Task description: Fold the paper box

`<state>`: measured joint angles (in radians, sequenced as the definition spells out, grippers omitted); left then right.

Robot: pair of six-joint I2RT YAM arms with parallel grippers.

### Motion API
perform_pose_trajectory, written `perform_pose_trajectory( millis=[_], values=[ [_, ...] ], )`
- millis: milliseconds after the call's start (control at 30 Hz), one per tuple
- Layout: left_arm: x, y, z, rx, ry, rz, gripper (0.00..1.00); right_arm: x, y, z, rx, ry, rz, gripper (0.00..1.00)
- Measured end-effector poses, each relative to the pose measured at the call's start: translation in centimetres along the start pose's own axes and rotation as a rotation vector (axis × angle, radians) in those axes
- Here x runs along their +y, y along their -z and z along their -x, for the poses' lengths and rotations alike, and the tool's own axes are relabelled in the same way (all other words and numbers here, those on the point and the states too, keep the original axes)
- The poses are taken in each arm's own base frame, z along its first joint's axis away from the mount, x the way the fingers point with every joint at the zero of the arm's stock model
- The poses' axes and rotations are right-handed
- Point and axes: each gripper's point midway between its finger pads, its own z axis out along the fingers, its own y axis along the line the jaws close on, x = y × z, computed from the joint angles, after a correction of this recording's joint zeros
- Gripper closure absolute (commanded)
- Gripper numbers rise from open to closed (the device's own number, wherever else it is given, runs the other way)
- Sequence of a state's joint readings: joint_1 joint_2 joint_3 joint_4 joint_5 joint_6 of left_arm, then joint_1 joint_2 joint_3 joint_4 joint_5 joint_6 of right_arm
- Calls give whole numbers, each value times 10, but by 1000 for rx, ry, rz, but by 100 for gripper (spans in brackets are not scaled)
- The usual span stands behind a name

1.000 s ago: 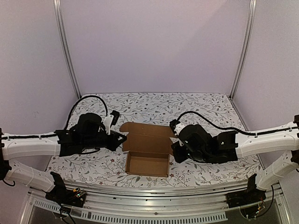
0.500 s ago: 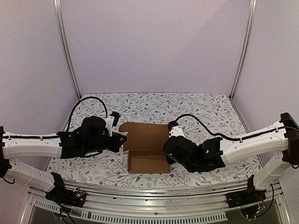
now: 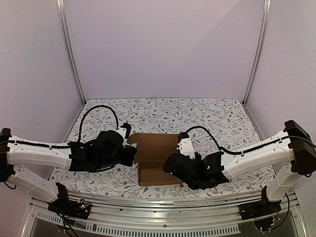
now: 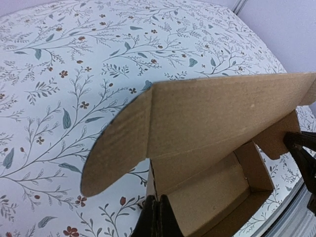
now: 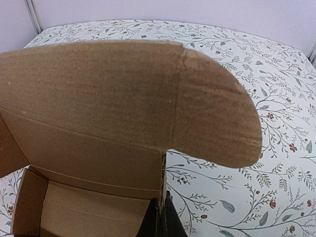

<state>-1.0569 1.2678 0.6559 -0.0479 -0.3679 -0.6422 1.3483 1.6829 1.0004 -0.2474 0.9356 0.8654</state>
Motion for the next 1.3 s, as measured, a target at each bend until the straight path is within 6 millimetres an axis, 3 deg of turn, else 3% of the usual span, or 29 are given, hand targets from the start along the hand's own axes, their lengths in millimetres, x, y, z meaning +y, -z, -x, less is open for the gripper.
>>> perform_pose_trajectory(
  millis=[700, 1300],
  values=[
    [-8, -5, -19, -11, 45, 106, 100, 2, 0, -25, -33, -27, -66, 100],
    [-17, -5, -14, 14, 30, 132, 100, 4, 5, -29, -67, 12, -90, 100]
  ],
)
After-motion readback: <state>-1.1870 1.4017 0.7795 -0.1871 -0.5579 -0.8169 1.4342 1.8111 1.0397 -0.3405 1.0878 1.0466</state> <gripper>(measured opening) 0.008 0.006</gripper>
